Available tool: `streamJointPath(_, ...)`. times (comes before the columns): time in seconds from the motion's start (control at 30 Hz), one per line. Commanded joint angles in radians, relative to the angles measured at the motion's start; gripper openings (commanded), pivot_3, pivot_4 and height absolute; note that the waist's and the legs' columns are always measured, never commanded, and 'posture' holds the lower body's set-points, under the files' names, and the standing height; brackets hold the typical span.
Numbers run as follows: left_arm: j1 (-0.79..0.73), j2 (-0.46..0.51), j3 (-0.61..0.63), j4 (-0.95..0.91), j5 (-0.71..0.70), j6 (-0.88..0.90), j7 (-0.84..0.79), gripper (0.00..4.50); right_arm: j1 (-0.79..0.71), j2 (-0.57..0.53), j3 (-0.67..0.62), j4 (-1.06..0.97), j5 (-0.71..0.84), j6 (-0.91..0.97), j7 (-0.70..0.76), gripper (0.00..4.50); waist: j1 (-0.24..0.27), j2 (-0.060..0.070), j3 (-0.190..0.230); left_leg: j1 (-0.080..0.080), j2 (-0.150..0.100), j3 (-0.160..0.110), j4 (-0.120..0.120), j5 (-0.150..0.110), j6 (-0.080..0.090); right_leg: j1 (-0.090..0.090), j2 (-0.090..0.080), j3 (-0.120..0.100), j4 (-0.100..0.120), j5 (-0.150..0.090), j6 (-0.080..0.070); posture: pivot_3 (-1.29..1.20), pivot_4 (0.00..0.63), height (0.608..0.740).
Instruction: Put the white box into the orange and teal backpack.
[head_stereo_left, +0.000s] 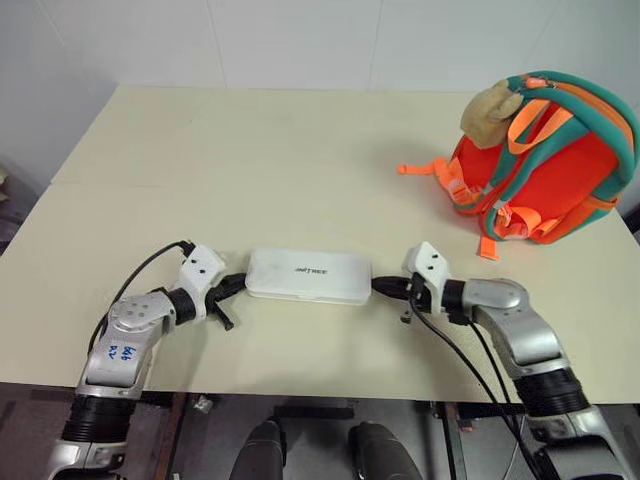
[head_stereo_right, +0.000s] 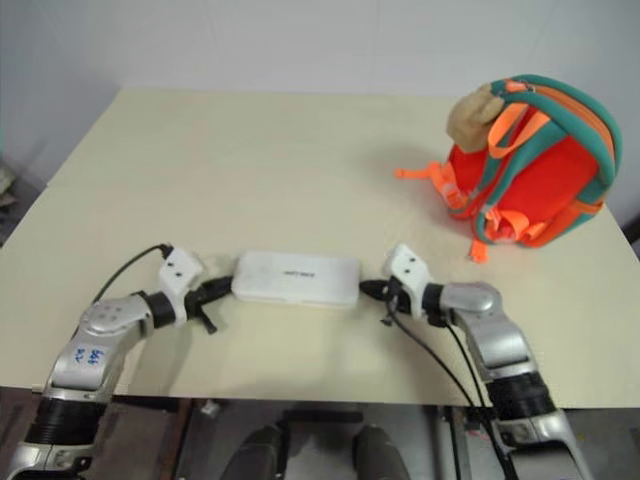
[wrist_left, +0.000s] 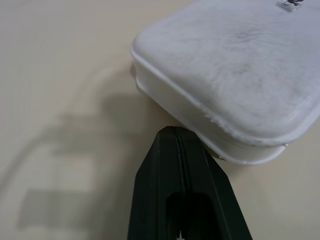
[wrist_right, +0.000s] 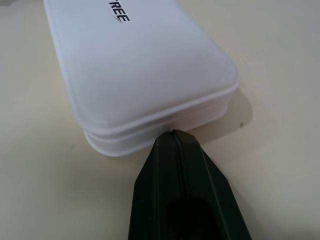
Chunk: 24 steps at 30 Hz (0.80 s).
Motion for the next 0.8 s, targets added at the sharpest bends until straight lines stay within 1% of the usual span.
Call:
streamJointPath(0.03,0.023,-0.024,-0.05,-0.098,-0.033,0.025,-0.022,0.02,0.033,-0.029,-0.045,-0.122,0.062,0.046,0.005,0.01,0.003,0.0,0.0,0.0,0.0,0.0,0.0,0.0,0.0,0.0,0.0,0.0,0.0,0.0,0.0,0.0,0.15,0.74)
streamJointPath(0.17,0.049,-0.049,-0.081,-0.144,-0.037,0.056,-0.013,0.02,0.103,-0.097,-0.103,-0.179,0.09,0.08,0.018,0.01,0.006,0.0,0.0,0.0,0.0,0.0,0.0,0.0,0.0,0.001,0.0,0.0,-0.001,0.0,0.0,0.0,0.15,0.74)
streamJointPath(0.3,0.05,-0.063,-0.106,-0.157,-0.032,0.068,-0.008,0.02,0.125,-0.148,-0.133,-0.131,0.089,0.055,0.018,0.01,0.006,0.0,0.0,0.0,-0.001,0.0,0.001,0.0,0.0,0.002,0.0,0.0,-0.001,0.0,0.0,0.0,0.15,0.74)
streamJointPath(0.43,0.039,-0.059,-0.112,-0.151,-0.029,0.072,-0.006,0.02,0.13,-0.166,-0.133,-0.101,0.094,0.035,0.027,0.01,0.005,0.0,0.0,0.001,-0.001,0.0,0.001,0.0,0.001,0.003,0.0,0.0,-0.001,0.0,0.0,0.0,0.15,0.74)
streamJointPath(0.6,0.051,-0.003,-0.11,-0.178,-0.036,0.131,-0.037,0.02,0.118,-0.175,-0.13,-0.065,0.088,0.016,0.033,0.01,0.003,0.0,0.0,0.002,-0.001,0.0,0.001,0.0,0.001,0.003,0.0,0.0,-0.001,0.0,0.0,0.0,0.15,0.74)
streamJointPath(0.63,0.06,0.046,-0.099,-0.17,-0.028,0.143,-0.061,0.02,0.101,-0.183,-0.138,-0.06,0.102,0.045,0.039,0.01,0.003,0.0,0.0,0.002,-0.001,0.0,0.001,0.0,0.001,0.003,0.0,0.0,-0.001,0.0,0.0,0.0,0.15,0.74)
streamJointPath(0.7,0.062,0.13,-0.072,-0.141,-0.015,0.165,-0.09,0.0,0.075,-0.202,-0.154,-0.066,0.141,0.109,0.06,0.37,-0.003,0.0,0.0,0.002,0.0,0.001,0.0,0.0,0.001,0.003,0.001,0.001,-0.001,0.0,0.0,0.0,0.15,0.74)
streamJointPath(0.73,0.06,0.153,-0.066,-0.131,-0.015,0.172,-0.091,0.0,0.068,-0.208,-0.157,-0.07,0.154,0.128,0.067,0.58,-0.004,0.0,0.0,0.003,0.0,0.001,0.0,0.001,0.001,0.003,0.001,0.001,-0.001,0.0,0.0,0.0,0.15,0.74)
streamJointPath(0.8,0.035,0.197,-0.053,-0.095,-0.04,0.215,-0.115,0.39,0.053,-0.225,-0.158,-0.091,0.187,0.18,0.08,1.2,-0.003,0.0,0.0,0.007,0.0,0.002,-0.002,0.001,0.001,0.006,0.001,0.002,-0.001,0.0,-0.001,0.0,0.15,0.74)
